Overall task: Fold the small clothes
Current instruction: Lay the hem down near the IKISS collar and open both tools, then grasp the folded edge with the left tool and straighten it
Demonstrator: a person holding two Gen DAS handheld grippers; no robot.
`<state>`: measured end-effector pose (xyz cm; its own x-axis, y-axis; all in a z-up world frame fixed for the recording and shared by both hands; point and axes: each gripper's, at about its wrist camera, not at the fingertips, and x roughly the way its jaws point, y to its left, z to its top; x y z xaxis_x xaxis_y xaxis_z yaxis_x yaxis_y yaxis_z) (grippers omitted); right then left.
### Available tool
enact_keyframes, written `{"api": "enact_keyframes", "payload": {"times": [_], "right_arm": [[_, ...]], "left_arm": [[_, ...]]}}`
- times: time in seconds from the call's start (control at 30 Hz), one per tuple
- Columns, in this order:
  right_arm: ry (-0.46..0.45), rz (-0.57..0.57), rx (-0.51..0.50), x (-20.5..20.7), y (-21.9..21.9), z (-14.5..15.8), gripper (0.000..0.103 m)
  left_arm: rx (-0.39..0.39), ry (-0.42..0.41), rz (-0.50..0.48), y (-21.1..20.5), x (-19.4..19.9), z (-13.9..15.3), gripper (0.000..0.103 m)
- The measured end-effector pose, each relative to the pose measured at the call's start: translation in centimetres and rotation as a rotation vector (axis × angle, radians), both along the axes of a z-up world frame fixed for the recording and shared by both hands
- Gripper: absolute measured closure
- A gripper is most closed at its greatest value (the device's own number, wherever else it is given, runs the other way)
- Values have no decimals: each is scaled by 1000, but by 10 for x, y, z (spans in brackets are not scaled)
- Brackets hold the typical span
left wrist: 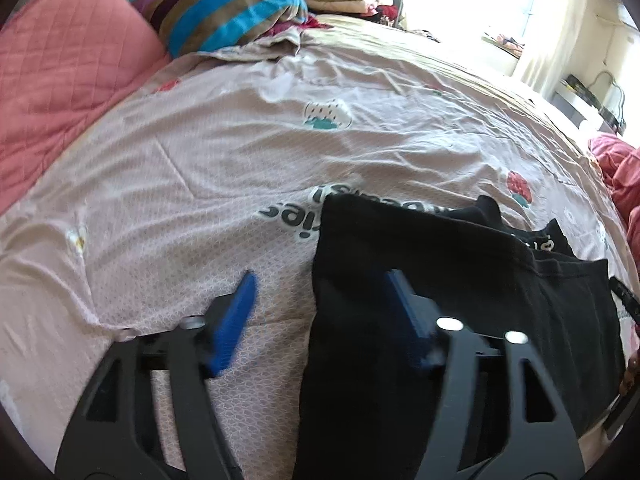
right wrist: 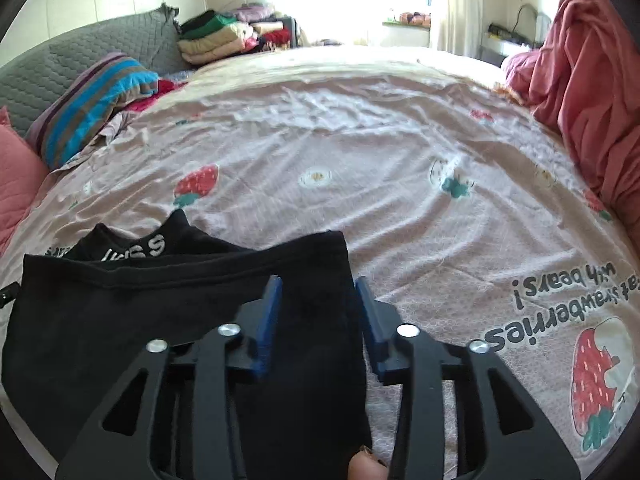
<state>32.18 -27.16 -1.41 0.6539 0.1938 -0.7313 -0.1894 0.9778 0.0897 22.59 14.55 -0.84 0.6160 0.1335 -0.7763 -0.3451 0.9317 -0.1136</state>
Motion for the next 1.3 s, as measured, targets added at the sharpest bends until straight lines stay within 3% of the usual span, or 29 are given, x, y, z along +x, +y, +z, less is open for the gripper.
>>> {"api": "enact_keyframes", "payload": {"times": [0.07,0.17,0.2,0.23,0.27,0.33,0.37,0.7,0.93,1.2,1.3], "right_arm": [[25,6,-12,5,0,-3,47],[42,37,7,7,3,-6,46],[45,41,11,8,4,-8,47],[47,42,10,8,4,-9,54],[47,42,9,8,5,-10,75],[35,46,21,6,4,-10,91],[25,46,30,4,2,-9,94],[-71,0,113,2,-17,22,95],[-62,-17,18,2,-6,5,95],[-58,-43,-70,-3,1,-7,93],[-58,-53,-102,-7,3,-6,82]], "left_arm": [[-8,7,8,2,2,-5,33],[-12,16,-4,0,4,-12,34],[-8,17,-7,-1,5,-13,42],[-6,15,-14,-2,5,-14,59],[-10,9,-26,-4,5,-14,69],[-4,2,-42,-8,6,-13,95],[16,-5,-51,-11,5,-10,98],[81,-121,-53,-14,0,38,100],[142,-50,-37,-13,15,12,103],[145,-17,-43,-13,12,-2,101],[152,-11,-47,-14,10,-1,99]]}}
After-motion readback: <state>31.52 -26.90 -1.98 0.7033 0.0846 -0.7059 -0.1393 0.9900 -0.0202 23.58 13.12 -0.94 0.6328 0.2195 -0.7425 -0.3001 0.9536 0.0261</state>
